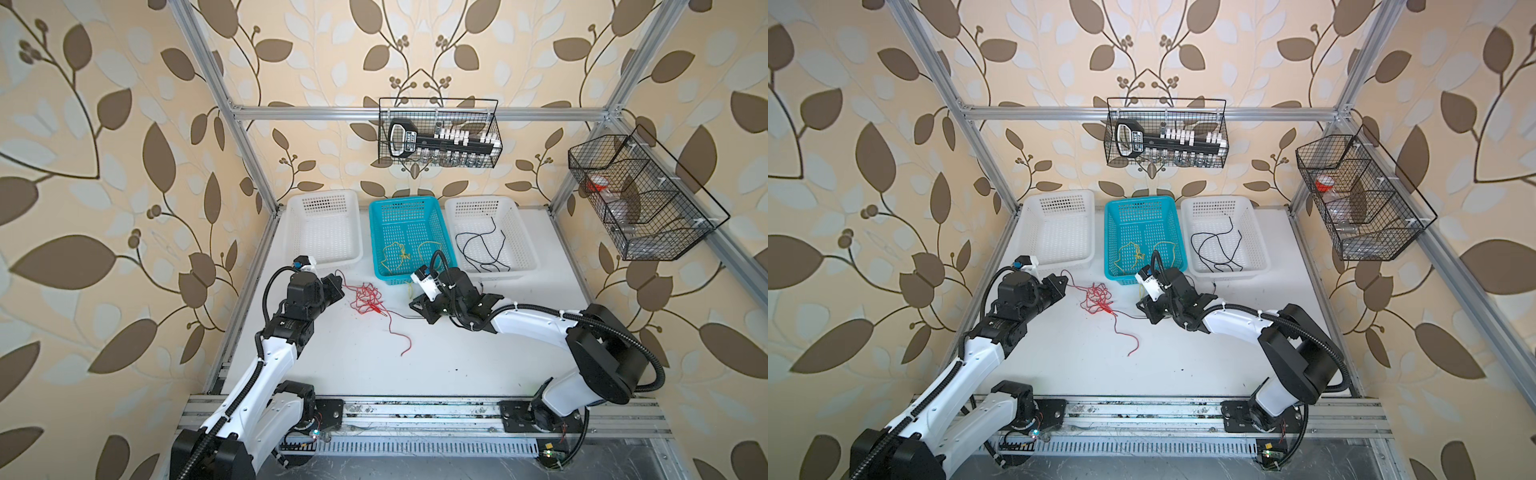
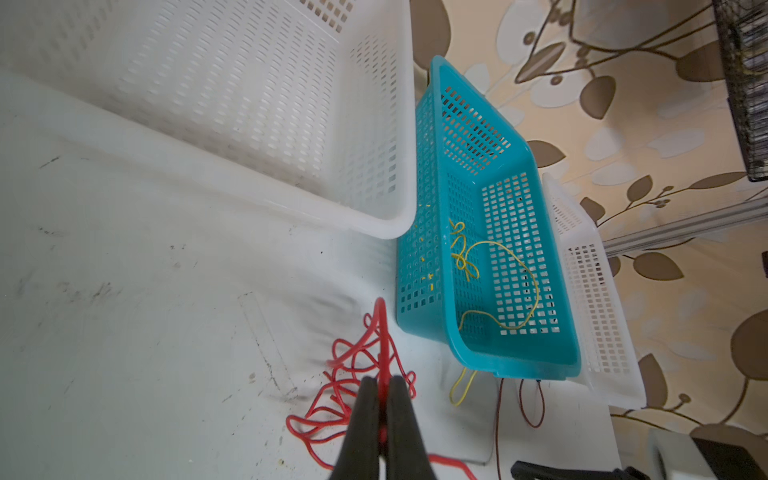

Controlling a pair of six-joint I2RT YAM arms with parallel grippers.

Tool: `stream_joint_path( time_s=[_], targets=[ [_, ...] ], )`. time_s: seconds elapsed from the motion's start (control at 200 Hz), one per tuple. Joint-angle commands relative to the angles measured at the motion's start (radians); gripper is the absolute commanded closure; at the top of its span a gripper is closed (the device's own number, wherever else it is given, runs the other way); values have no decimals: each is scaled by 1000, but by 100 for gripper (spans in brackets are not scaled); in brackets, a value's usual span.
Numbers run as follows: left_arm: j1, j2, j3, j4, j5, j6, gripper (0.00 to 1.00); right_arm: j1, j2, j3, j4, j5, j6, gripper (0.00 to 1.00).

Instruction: Untangle the cables

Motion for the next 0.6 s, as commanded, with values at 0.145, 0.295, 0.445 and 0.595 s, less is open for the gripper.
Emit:
stream_joint_path(
  time_s=[0.145, 0.295, 0.445, 0.595],
  targets=[
    [-14, -55, -3, 155, 109, 44, 100, 22, 21, 125, 0, -10, -14, 65],
    [-20, -67, -4, 193, 150, 48, 100, 44, 80, 195, 3, -24, -15, 63],
    [-24, -73, 5, 204, 171, 50, 100, 58, 149, 255, 25, -22, -2, 62],
    [-26, -80, 17, 205, 201, 55, 100, 58, 203, 291, 61, -32, 17, 62]
  ],
)
